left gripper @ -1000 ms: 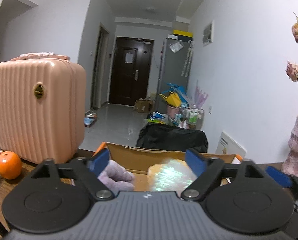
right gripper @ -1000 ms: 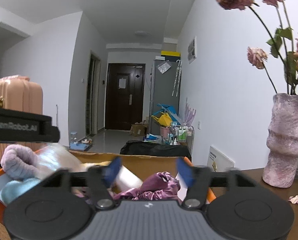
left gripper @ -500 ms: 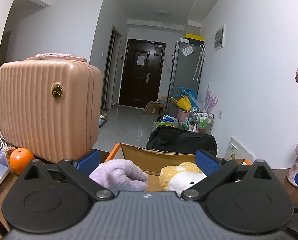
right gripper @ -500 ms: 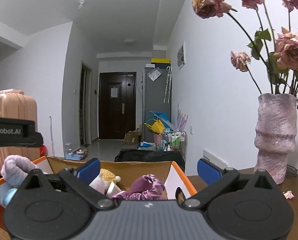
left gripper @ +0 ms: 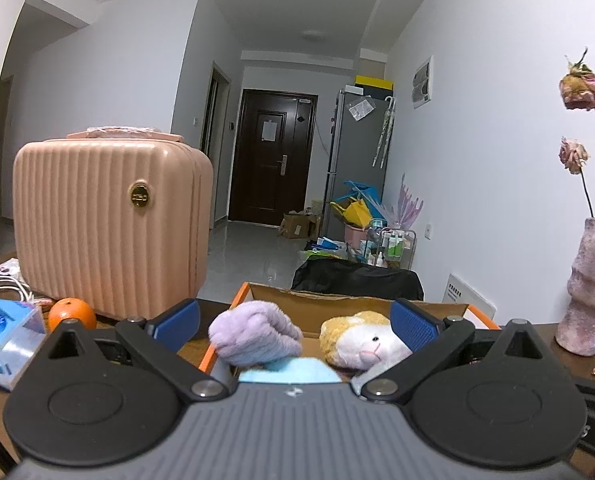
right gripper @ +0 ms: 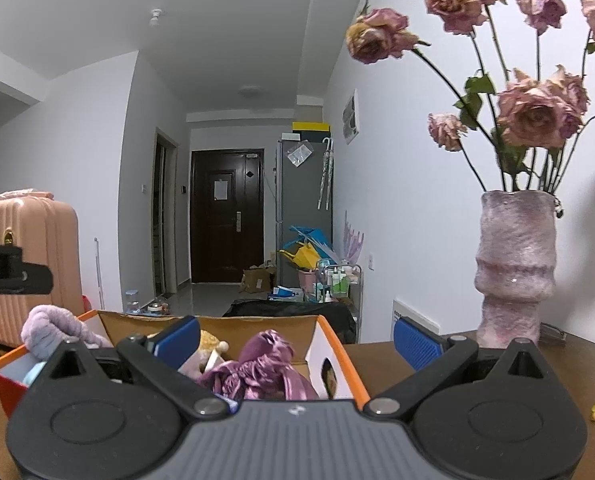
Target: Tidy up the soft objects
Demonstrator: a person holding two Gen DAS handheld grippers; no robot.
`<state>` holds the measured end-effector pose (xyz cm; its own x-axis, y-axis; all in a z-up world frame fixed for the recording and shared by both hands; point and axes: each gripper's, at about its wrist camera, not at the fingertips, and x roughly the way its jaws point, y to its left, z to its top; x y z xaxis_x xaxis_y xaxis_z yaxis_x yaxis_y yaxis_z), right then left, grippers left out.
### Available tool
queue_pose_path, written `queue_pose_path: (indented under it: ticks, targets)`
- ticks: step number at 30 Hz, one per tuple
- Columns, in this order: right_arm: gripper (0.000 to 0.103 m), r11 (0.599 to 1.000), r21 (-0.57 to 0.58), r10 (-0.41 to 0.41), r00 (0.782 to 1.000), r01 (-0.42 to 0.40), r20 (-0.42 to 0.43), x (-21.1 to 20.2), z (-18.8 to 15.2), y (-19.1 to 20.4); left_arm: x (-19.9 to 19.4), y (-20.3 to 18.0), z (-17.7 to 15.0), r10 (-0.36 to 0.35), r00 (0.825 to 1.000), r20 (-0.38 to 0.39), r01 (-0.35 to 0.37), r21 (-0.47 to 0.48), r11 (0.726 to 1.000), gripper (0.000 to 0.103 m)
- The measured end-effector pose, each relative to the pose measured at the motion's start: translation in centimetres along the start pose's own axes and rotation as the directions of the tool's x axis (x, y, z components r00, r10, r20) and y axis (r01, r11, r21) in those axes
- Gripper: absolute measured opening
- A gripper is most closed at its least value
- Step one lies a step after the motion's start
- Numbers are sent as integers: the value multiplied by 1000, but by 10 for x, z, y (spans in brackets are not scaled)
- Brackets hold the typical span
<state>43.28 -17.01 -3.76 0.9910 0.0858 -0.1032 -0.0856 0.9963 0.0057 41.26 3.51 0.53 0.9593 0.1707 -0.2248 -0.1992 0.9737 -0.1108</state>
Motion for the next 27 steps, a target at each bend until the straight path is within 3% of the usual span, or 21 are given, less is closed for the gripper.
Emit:
queue_pose_path:
  ticks: [12,27]
  targets:
    - [103,1000,9,-7,1000,7,-30,-69,-4,-19,-63,9,-21,-17,999,-32,18,50,999,103]
    - [103,1000,-9,17,996,-18,-93,-166,-16,-32,-161,12,-49,-82,994,-74,90,107,990,103]
